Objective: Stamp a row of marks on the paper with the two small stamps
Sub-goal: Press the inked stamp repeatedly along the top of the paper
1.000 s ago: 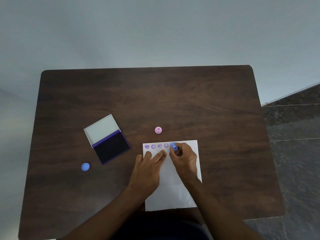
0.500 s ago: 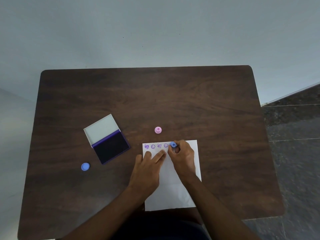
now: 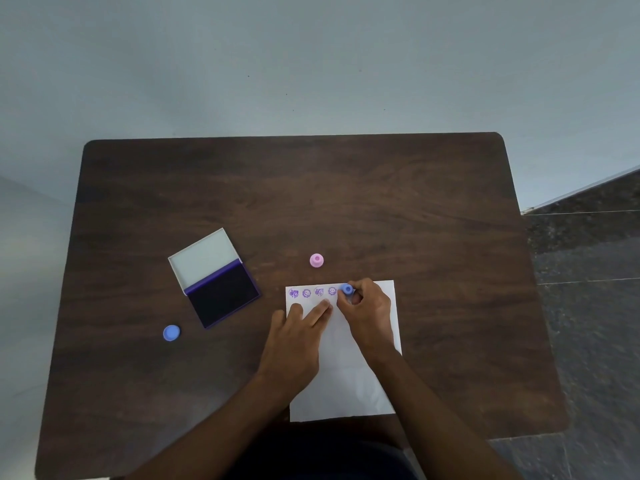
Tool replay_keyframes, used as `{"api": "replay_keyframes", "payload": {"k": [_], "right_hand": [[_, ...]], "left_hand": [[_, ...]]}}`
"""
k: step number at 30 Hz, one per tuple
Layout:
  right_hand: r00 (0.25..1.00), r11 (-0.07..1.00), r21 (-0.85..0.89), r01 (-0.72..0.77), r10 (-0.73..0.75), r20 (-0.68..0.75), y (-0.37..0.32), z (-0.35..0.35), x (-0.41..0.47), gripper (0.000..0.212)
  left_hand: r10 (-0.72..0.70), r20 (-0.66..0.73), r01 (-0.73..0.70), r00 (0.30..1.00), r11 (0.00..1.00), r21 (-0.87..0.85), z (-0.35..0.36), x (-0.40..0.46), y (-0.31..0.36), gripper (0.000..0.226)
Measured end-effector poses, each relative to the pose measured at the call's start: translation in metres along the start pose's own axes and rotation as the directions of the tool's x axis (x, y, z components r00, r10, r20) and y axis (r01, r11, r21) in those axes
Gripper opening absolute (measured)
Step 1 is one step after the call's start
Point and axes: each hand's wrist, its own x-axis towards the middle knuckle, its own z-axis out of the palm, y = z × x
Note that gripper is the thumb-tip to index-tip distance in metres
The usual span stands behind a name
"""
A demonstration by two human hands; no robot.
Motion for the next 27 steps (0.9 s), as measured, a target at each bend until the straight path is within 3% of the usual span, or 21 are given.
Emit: {"api": "replay_keyframes", "payload": {"k": [18, 20, 22, 25, 27], "right_hand": [[0.999, 0.999, -0.008, -0.037, 0.037, 0.015, -0.004, -0.002, 0.003, 0.026], [0.998, 0.996, 0.081, -0.041, 0.044, -0.045, -0.001, -0.005, 0.001, 0.017], [0.985, 0.950, 0.288, -0.122, 0.151, -0.080, 0.004, -0.013, 0.001, 0.013], [0.957, 0.706, 0.673, -0.222, 0.289, 0.013, 0.007, -0.027, 0.002, 0.015], [0.954, 0.594, 0.769, -0.236, 0.294, 0.066, 0.005, -0.032, 0.003, 0.018]], "left_hand": [[-0.022, 0.053, 0.022, 0.998, 1.000, 0.007, -0.003, 0.002, 0.003, 0.071], [-0.019, 0.054, 0.019, 0.998, 1.000, 0.007, -0.004, 0.001, 0.003, 0.071], [-0.005, 0.049, 0.005, 0.999, 1.000, 0.012, -0.006, 0.000, 0.005, 0.070], [0.003, 0.039, -0.004, 0.999, 0.999, 0.036, -0.008, -0.001, 0.006, 0.069], [0.007, 0.041, -0.009, 0.999, 0.999, 0.052, -0.008, -0.001, 0.006, 0.069]]}}
